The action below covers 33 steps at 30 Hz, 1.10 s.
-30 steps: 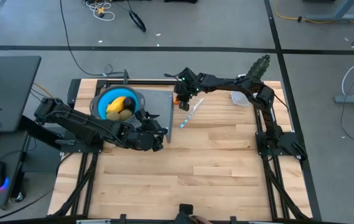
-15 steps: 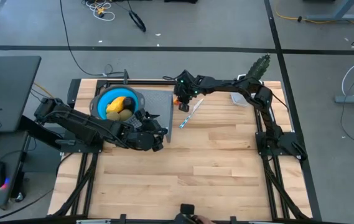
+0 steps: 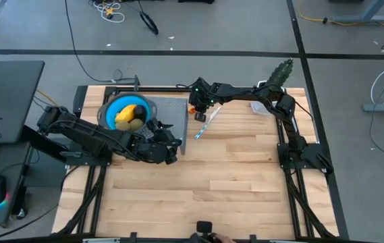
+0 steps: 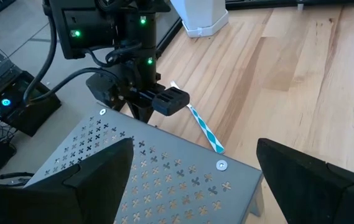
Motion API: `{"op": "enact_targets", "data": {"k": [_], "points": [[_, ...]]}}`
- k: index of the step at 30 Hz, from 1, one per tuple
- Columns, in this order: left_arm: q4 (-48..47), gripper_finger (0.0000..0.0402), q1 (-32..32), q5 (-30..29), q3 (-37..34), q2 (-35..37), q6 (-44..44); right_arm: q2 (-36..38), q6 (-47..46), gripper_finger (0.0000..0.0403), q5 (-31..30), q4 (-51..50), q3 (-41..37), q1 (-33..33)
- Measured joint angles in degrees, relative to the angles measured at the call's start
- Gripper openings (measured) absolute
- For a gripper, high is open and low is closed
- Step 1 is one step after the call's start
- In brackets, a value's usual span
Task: Pick & Place Fruit
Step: Put the orange pear into the blue strainer bowl
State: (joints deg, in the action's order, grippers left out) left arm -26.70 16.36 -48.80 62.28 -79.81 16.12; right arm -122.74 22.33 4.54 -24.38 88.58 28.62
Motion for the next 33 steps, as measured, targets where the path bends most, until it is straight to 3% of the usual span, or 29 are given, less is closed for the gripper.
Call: {"op": "enact_targets", "data": {"k": [8,15,22,33], "points": [[0.00,0.0350,0.00,-0.02,0.00,0.00,0.07,0.04,0.58,0.0065,0.31,-0.15,0.00,-0.24],[-0.04,0.0350,0.00,0.04,0.00,0.00,0.13,1.01,3.01,0.0065,-5.52,-4.92,-0.02,-0.33],[-0.90,0.0350,0.00,0.22,0.00,0.00,1.01,3.60,2.45,0.0065,-5.42,-2.87,-0.04,-0.31],[-2.39,0.0350,0.00,0.20,0.00,0.00,1.73,7.64,-1.02,0.0065,15.82,2.31,-0.24,4.31]]}}
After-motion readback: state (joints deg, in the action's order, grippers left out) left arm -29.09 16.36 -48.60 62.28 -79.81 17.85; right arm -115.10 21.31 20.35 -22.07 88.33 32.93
